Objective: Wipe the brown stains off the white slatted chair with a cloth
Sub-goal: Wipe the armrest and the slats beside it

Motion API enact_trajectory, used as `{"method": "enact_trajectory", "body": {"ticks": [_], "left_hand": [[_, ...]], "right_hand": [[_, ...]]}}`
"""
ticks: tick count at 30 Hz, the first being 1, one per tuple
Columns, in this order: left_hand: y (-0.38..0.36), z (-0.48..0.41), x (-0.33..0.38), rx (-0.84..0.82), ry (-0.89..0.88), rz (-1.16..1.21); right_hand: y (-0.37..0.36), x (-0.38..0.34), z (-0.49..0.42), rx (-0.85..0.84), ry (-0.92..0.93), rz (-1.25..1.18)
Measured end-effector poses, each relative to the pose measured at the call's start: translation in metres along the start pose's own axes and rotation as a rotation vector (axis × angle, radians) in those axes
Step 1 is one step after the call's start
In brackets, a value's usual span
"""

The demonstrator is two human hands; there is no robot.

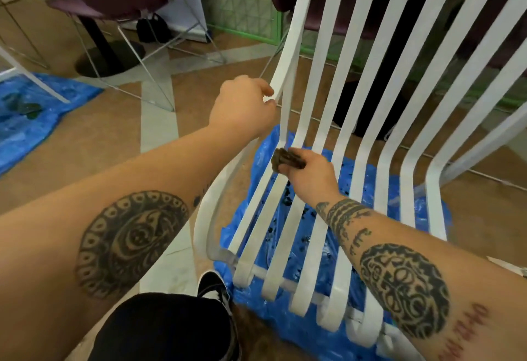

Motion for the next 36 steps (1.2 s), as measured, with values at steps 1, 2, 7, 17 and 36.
{"method": "enact_trajectory", "body": {"ticks": [1,2,7,17,36], "left_hand": [[-0.008,0.0,-0.009,-0.029,0.005,-0.037],[-0.016,0.002,-0.017,-0.06,0.002,-0.071],[-0.031,0.008,-0.03,-0.015,-0.053,-0.054],[-0.011,0.024,-0.004,-0.023,-0.066,-0.004],[0.053,0.152,0.177,-0.246,0.328,1.023]], "right_hand": [[-0.011,0.008,0.002,-0.06,-0.014,0.114],[-0.023,0.018,0.002,-0.108,-0.012,0.228],[-0.062,0.048,0.007,-0.211,-0.081,0.547],[-0.055,0.034,0.078,-0.571,-0.091,0.743],[0.173,-0.077,0.195,0.103,-0.055,-0.423]]}}
Point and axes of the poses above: each hand's wrist, its own z-axis away from the middle knuckle, its own y-axis out of the back of the hand, x = y × z, the point moved 2 cm from there along -z, towards the middle knuckle, and after that the axes turned 8 degrees about -y, right-handed, at the moved point
